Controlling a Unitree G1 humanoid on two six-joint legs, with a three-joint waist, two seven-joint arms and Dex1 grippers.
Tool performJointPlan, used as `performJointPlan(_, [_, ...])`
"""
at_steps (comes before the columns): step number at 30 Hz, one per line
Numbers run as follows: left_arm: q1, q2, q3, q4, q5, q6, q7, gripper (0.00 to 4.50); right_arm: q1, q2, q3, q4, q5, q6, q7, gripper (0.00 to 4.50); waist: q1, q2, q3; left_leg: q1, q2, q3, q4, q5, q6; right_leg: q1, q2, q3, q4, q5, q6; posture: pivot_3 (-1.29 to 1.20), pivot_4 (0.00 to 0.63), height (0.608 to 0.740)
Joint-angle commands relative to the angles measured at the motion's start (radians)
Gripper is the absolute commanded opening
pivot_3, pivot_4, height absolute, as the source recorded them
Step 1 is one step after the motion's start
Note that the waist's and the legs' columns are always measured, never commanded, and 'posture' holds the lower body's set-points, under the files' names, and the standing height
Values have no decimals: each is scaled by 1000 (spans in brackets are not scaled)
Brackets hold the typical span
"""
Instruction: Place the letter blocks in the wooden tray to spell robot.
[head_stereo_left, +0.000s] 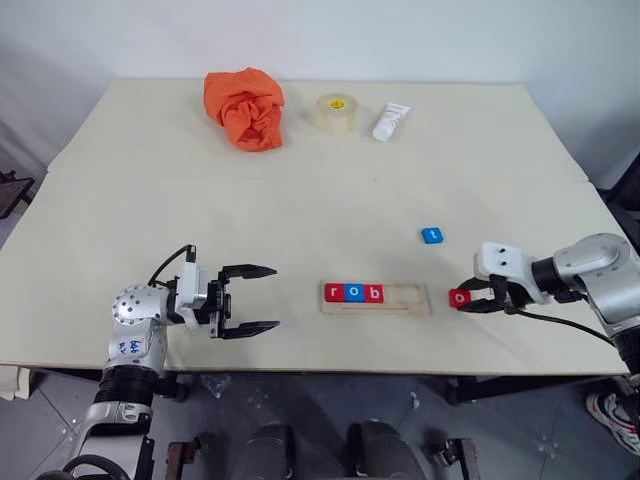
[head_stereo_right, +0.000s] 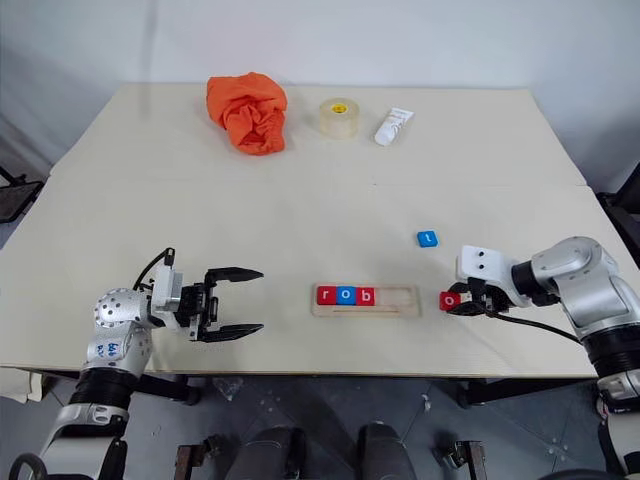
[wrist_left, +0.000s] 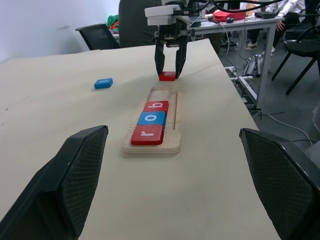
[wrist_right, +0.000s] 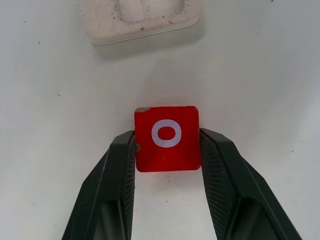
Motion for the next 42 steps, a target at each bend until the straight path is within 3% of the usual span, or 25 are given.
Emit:
performJointPlan(1, [2, 10, 18, -28, -13, -5, 4, 4500, -13, -6, -41, -70, 22, 47, 7, 1441, 0, 0, 0, 0, 0, 0, 0, 0, 0, 0, 0, 0, 0, 0, 0, 0, 150, 740])
performJointPlan(7, [-17, 9, 17, -2, -12, -9, -5, 4500, -23, -32, -91, -344, 142, 263, 61, 1441, -1, 0, 0, 0, 0, 0, -1, 0, -1, -1, 0, 0, 0, 0, 0, 0, 150, 740])
performJointPlan(13, [-54, -3, 11, 34, -5, -15, -8, 4500, -76, -2, 52, -499, 76, 422, 52, 1441, 2, 0, 0, 0, 0, -1, -1, -1, -1, -1, 0, -1, -1, 0, 0, 0, 150, 740])
performJointPlan(20, [-83, -18, 5, 74, 3, -41, -17, 4500, -207, 141, 147, -380, 16, 408, 0, 1441, -1, 0, 0, -1, 0, -2, -1, -1, -2, -2, 0, -2, -1, 0, 0, 0, 150, 740])
performJointPlan(35, [-66, -12, 12, 60, -1, -46, -8, 4500, -245, 185, 206, -288, -53, 332, 38, 1441, 0, 0, 0, -3, 0, -2, -1, -1, -2, -3, 0, -4, 0, 0, 0, 0, 150, 740])
performJointPlan(42, [-62, -12, 13, 57, -1, -46, 1, 4500, -241, 180, 207, -316, -54, 360, 61, 3862, 0, 0, 0, -3, 0, -3, -1, -1, -2, -3, 0, -4, 1, 0, 0, 0, 150, 740])
